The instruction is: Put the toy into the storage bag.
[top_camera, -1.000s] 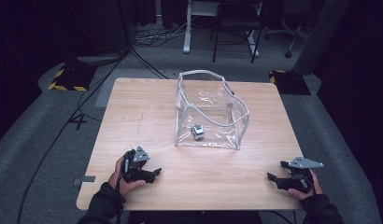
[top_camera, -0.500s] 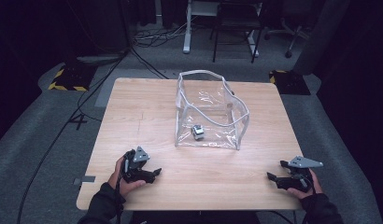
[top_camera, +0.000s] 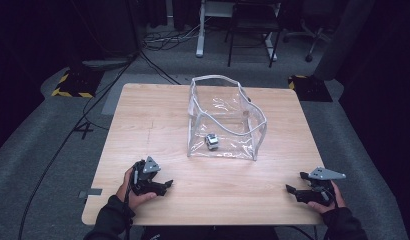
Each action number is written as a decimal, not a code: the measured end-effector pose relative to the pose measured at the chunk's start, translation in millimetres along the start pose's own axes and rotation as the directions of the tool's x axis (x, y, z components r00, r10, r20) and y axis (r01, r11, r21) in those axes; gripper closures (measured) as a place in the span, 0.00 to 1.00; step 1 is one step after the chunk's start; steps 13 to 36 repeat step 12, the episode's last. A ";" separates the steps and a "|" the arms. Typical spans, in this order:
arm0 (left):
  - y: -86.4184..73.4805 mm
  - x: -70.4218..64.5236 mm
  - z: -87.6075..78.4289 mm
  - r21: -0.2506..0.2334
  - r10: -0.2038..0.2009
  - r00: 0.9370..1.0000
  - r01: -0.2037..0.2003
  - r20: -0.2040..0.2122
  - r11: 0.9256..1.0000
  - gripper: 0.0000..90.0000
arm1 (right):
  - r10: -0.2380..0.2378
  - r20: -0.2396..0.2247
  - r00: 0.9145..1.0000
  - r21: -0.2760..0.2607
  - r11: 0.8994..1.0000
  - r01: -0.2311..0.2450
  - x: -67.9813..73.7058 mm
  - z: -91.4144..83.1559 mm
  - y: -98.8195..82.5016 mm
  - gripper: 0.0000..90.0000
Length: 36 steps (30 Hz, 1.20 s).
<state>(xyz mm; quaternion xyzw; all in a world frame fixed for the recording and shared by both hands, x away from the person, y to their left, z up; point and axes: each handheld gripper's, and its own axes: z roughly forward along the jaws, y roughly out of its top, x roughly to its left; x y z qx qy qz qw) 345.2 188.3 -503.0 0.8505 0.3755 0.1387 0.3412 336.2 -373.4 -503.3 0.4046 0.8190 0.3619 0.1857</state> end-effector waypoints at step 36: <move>0.9 0.7 -0.1 0.007 0.005 1.000 -0.005 -0.002 1.000 0.17 | 0.005 0.001 1.000 -0.003 1.000 -0.005 0.4 -0.3 -0.4 0.19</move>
